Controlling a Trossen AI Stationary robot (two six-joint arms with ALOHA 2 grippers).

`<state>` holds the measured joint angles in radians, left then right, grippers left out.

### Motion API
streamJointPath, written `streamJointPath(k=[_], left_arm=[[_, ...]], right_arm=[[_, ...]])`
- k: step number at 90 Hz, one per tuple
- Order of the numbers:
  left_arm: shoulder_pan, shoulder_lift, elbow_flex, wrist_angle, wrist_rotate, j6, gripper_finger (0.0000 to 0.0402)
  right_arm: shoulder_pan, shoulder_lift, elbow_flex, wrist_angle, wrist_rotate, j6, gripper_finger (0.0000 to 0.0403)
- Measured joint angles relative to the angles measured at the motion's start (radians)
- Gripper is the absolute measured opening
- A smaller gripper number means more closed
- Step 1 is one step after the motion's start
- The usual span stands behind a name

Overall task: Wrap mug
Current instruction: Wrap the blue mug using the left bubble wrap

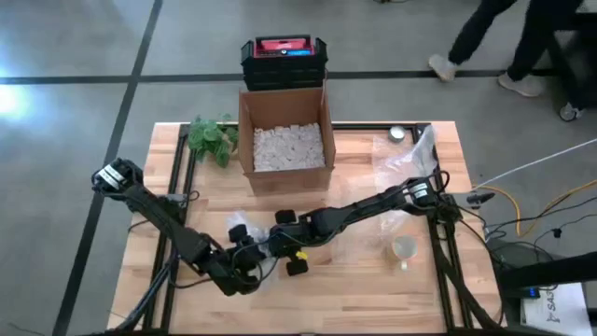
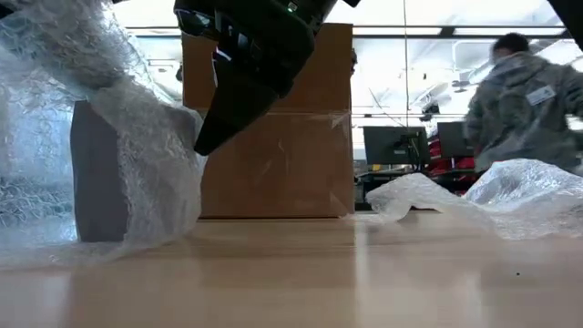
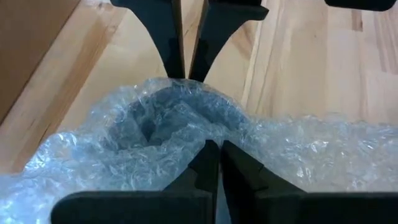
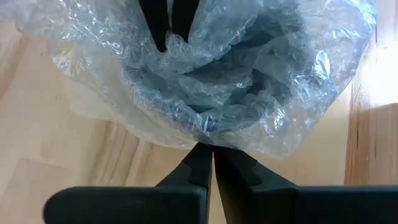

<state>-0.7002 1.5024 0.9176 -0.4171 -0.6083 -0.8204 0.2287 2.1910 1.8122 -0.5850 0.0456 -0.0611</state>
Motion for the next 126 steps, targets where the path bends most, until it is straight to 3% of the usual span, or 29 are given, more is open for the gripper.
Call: streamJointPath(k=[31, 49, 67, 81, 92, 106, 116, 126], left_arm=[[0.001, 0.0, 0.0, 0.006, 0.0, 0.011, 0.0], [0.0, -0.002, 0.0, 0.014, 0.009, 0.011, 0.0], [0.0, -0.002, 0.002, 0.017, 0.009, 0.011, 0.0], [0.0, -0.002, 0.002, 0.016, 0.005, 0.007, 0.0], [0.002, -0.002, 0.002, 0.015, -0.004, 0.003, 0.0], [0.003, -0.002, 0.002, 0.015, -0.006, -0.004, 0.0], [0.003, -0.002, 0.002, 0.014, -0.005, -0.004, 0.0], [0.003, -0.003, 0.002, 0.013, -0.004, -0.004, 0.0]], right_arm=[[0.0, 0.0, 0.0, 0.001, 0.0, -0.001, 0.0002], [0.0, 0.004, 0.0, 0.164, 0.006, -0.225, 0.0002], [-0.002, 0.005, 0.0, 0.247, 0.008, -0.238, 0.0002], [-0.001, 0.005, 0.001, 0.244, 0.018, -0.159, 0.0002], [-0.006, -0.007, 0.049, 0.076, 0.02, -0.136, 0.0002], [-0.015, -0.066, 0.099, -0.111, -0.09, -0.141, 0.0002], [-0.015, -0.093, 0.097, -0.073, -0.187, -0.137, 0.0002], [-0.01, -0.087, 0.085, -0.024, -0.204, -0.156, 0.0002]])
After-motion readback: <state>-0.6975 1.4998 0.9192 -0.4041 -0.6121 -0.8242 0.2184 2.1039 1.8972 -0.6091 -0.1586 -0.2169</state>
